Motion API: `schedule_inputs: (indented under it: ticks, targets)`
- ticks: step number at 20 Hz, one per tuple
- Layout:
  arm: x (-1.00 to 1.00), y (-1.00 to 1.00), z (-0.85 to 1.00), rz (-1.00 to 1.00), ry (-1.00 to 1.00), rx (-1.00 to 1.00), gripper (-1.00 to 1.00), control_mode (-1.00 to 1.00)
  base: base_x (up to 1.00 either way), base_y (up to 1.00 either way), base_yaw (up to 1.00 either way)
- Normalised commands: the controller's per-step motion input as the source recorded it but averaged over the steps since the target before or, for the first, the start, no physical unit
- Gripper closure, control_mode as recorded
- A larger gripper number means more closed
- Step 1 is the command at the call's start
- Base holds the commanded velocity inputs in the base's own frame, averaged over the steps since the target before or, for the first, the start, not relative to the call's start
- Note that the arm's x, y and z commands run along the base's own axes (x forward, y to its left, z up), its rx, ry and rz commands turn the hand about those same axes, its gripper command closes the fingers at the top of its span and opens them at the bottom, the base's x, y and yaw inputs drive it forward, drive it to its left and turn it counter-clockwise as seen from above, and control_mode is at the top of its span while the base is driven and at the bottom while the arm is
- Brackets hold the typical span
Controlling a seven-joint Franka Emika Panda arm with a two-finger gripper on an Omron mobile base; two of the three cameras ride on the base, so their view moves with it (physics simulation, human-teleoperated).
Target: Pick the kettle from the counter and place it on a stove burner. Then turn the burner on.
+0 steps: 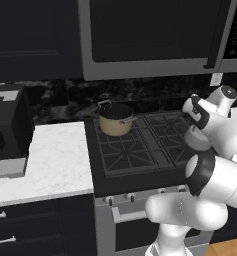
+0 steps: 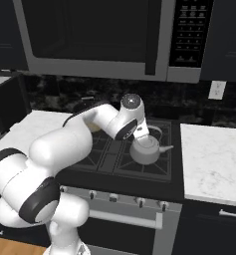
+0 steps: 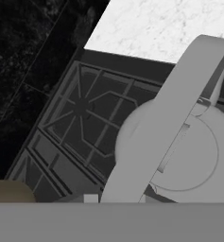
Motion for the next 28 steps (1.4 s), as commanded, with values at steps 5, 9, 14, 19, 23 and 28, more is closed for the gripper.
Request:
schedule_inputs:
  ticks: [5, 9, 14, 19, 23, 28]
  targets:
    - [0.00, 0.15, -0.42, 0.00, 0.00, -0.01, 1.00, -1.00, 0.00, 0.00, 0.00]
    - [0.04, 0.14, -0.06, 0.00, 0.00, 0.02, 1.00, -1.00, 0.00, 0.00, 0.00]
    - [0.48, 0.04, 0.00, 0.00, 0.00, 0.00, 1.00, -1.00, 0.00, 0.00, 0.00]
    - [0.58, -0.01, 0.00, 0.00, 0.00, 0.00, 1.00, -1.00, 0.00, 0.00, 0.00]
    - [0.10, -0.12, -0.03, 0.00, 0.01, 0.00, 1.00, -1.00, 0.00, 0.00, 0.00]
    - [0.00, 0.00, -0.03, 0.00, 0.05, -0.04, 1.00, -1.00, 0.00, 0.00, 0.00]
